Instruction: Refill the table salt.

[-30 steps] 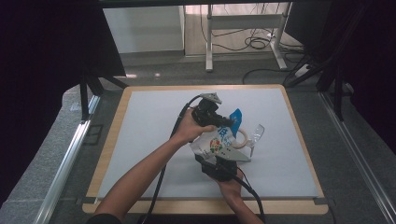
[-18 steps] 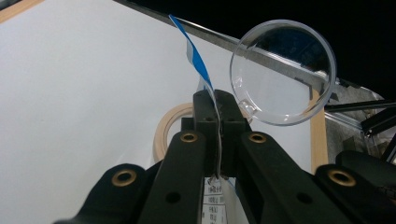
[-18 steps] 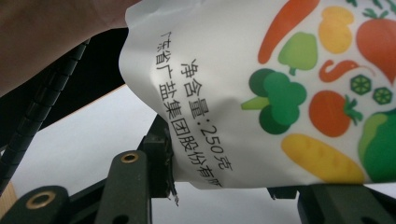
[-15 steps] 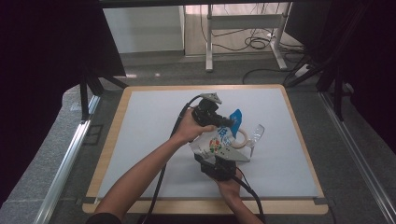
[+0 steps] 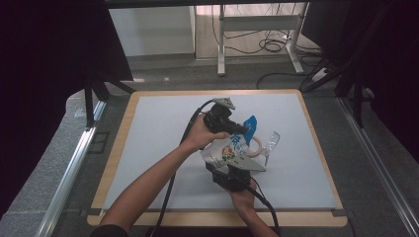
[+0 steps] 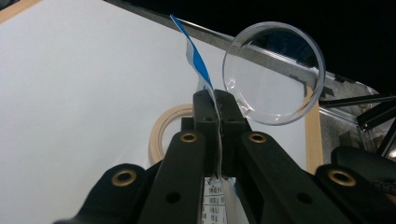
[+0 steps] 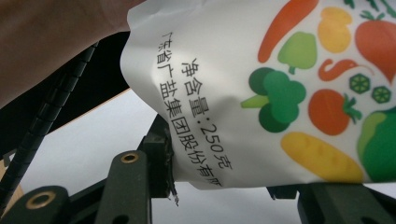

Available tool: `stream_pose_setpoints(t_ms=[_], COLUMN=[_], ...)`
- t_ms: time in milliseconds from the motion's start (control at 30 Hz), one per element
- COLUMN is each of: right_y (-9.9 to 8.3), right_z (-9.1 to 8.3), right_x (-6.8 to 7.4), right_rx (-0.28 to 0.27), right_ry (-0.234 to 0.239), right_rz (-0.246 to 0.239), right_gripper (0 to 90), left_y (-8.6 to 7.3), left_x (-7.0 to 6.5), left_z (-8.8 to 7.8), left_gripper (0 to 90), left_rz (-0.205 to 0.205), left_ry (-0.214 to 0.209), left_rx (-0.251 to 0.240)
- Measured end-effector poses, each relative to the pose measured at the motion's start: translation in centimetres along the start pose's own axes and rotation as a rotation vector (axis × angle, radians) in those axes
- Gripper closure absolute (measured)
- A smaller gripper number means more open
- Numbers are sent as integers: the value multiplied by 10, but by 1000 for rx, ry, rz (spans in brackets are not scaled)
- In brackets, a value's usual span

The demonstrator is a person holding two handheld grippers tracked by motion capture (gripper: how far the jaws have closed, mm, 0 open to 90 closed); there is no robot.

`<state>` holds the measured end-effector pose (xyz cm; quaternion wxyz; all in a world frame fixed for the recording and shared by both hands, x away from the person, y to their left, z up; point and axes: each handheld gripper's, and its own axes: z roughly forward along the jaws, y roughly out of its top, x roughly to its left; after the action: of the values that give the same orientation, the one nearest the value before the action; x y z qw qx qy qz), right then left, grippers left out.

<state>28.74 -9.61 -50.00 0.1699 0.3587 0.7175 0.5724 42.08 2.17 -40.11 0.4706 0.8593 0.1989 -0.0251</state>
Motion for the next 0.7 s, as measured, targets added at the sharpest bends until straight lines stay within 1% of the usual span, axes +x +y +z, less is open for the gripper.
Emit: stream_pose_setpoints(t_ms=[233,367,567,700], right_y=[0,1,2,3], right_z=[0,-1,-2,-2], right_x=[0,1,3,4], right_rx=[0,-1,4,6], right_ry=[3,3,-2,2], right_rz=[1,4,15,18], right_gripper=[535,534,534,534], left_y=[0,-1,-2,-3], left_x=[0,0,0,0], left_z=[0,0,0,1], left_gripper=[898,898,898,898], left_rz=[5,-1,2,0], left_ry=[-1,-6,-6,-7], left_rx=[-3,-8,-9,-9])
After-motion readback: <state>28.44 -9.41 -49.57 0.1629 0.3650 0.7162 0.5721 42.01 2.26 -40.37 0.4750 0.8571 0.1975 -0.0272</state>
